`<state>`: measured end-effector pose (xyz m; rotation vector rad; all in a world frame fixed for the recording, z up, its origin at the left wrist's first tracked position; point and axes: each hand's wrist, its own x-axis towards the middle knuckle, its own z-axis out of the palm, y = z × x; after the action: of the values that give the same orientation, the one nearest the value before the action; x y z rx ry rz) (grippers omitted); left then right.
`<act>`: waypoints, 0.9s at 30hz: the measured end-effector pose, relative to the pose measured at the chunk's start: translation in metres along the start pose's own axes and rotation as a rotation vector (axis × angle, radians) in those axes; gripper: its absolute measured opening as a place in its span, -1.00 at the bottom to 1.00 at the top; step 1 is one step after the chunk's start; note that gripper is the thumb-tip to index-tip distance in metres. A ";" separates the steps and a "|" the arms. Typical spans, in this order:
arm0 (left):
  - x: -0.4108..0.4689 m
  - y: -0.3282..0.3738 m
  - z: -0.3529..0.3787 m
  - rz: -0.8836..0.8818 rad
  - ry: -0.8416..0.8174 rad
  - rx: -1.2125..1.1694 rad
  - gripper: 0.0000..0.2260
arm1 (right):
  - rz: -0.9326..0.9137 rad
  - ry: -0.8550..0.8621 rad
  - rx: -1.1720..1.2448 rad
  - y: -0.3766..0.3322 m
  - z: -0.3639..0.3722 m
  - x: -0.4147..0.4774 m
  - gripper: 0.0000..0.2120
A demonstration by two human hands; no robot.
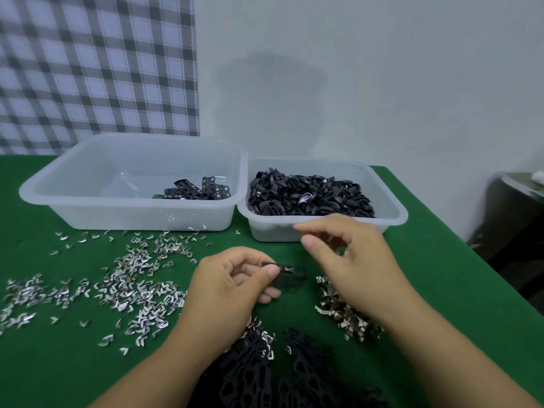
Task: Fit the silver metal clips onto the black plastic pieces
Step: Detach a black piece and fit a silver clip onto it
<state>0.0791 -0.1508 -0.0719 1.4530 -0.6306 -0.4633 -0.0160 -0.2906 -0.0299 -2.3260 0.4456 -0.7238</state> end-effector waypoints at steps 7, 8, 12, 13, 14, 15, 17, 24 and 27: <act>0.000 0.000 -0.001 -0.032 -0.016 0.045 -0.88 | 0.233 -0.162 -0.464 0.015 -0.012 0.090 -0.86; 0.000 0.000 -0.001 -0.035 -0.014 0.041 -0.87 | 0.251 -0.192 -0.510 0.017 -0.007 0.097 -0.84; 0.000 -0.001 -0.003 -0.040 -0.017 0.037 -0.87 | 0.303 -0.256 -0.623 0.016 0.005 0.115 -0.71; 0.000 -0.001 -0.003 -0.040 -0.018 0.036 -0.87 | 0.311 -0.276 -0.654 0.014 0.007 0.118 -0.72; 0.000 -0.001 -0.003 -0.039 -0.019 0.034 -0.87 | 0.321 -0.290 -0.684 0.012 0.009 0.120 -0.70; 0.000 -0.001 -0.003 -0.037 -0.019 0.033 -0.88 | 0.335 -0.300 -0.708 0.011 0.011 0.122 -0.67; 0.001 -0.001 -0.003 -0.033 -0.019 0.032 -0.88 | 0.360 -0.295 -0.728 0.010 0.014 0.125 -0.65; 0.000 -0.001 -0.003 -0.026 -0.018 0.025 -0.88 | 0.416 -0.256 -0.688 0.012 0.020 0.125 -0.73; 0.000 -0.002 -0.003 -0.027 -0.019 0.024 -0.88 | 0.426 -0.297 -0.707 0.011 0.020 0.126 -0.78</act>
<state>0.0817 -0.1486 -0.0737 1.4827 -0.6342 -0.4921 0.0941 -0.3496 -0.0016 -2.7632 1.1554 0.0100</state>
